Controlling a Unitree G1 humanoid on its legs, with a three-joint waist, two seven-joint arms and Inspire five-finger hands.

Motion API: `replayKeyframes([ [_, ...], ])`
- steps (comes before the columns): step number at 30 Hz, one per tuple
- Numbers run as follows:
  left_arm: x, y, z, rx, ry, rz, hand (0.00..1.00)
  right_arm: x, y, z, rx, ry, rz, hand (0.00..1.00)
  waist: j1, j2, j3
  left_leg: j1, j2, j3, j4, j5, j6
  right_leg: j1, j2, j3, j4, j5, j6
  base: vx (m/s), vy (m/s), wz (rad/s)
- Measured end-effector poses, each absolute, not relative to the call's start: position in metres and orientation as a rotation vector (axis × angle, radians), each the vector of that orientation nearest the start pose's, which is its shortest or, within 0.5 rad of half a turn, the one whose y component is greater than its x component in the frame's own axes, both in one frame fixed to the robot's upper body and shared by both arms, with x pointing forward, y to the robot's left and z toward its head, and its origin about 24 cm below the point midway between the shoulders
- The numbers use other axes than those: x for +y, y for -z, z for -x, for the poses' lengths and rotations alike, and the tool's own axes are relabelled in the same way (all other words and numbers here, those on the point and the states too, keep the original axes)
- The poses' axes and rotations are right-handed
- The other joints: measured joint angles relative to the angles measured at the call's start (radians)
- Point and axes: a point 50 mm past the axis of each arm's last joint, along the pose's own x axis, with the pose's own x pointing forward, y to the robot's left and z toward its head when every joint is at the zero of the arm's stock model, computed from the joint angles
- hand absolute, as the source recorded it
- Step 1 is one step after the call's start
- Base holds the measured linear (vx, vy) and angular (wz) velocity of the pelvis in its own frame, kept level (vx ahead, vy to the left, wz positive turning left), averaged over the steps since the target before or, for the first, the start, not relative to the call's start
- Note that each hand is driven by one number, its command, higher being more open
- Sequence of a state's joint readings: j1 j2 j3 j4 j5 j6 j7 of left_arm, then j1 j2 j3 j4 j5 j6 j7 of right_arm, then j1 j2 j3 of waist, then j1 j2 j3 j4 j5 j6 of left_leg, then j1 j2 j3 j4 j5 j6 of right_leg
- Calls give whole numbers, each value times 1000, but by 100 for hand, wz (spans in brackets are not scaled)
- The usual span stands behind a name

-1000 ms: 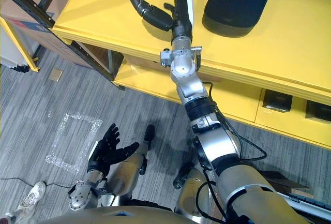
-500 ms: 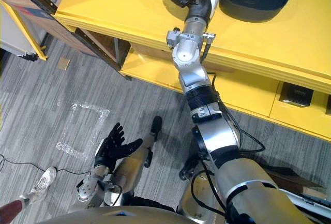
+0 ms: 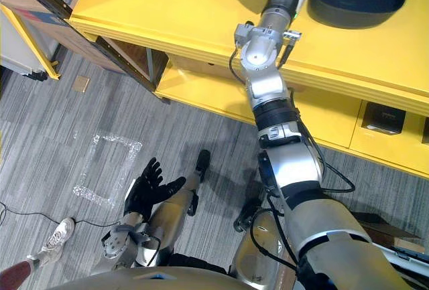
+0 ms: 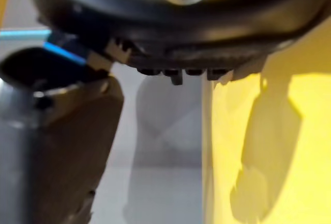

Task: Walk over and take three plastic housings, then place them on the shelf

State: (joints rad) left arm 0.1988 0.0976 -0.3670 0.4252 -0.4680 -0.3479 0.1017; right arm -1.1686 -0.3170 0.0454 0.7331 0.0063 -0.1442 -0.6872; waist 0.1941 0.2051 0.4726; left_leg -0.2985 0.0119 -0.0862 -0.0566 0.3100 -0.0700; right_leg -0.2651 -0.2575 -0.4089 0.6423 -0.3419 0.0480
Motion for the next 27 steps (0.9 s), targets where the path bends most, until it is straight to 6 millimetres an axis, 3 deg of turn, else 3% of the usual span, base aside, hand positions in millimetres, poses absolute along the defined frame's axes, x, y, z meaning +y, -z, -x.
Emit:
replayKeyframes([
  [5, 115, 69, -170, 362, 16, 320, 100, -197, -307, -387, -687, 664, 147, 100, -8, 21, 10, 3, 7, 9, -1, 0, 0, 0, 13, 9, -10, 11, -1, -7, -39, -7],
  [18, 114, 68, -169, 355, 21, 319, 100, -233, -321, -383, -686, 748, 184, 100, -13, 21, 10, 6, 15, 25, -4, 0, 4, -5, 18, 24, -18, 15, -2, 2, -36, -4],
  [25, 119, 61, -169, 271, -24, 246, 100, -228, -326, -381, -763, 584, 226, 100, -38, 20, 10, 41, 20, 33, -24, 2, 6, 24, 25, 29, -38, 19, 0, 13, -47, -4],
  [27, 125, 45, -170, 185, -50, 203, 100, -219, -318, -365, -850, 461, 202, 100, -45, 12, 16, 79, 31, 47, -26, -15, 5, 74, 43, 32, -80, 30, 3, 56, -44, -16],
])
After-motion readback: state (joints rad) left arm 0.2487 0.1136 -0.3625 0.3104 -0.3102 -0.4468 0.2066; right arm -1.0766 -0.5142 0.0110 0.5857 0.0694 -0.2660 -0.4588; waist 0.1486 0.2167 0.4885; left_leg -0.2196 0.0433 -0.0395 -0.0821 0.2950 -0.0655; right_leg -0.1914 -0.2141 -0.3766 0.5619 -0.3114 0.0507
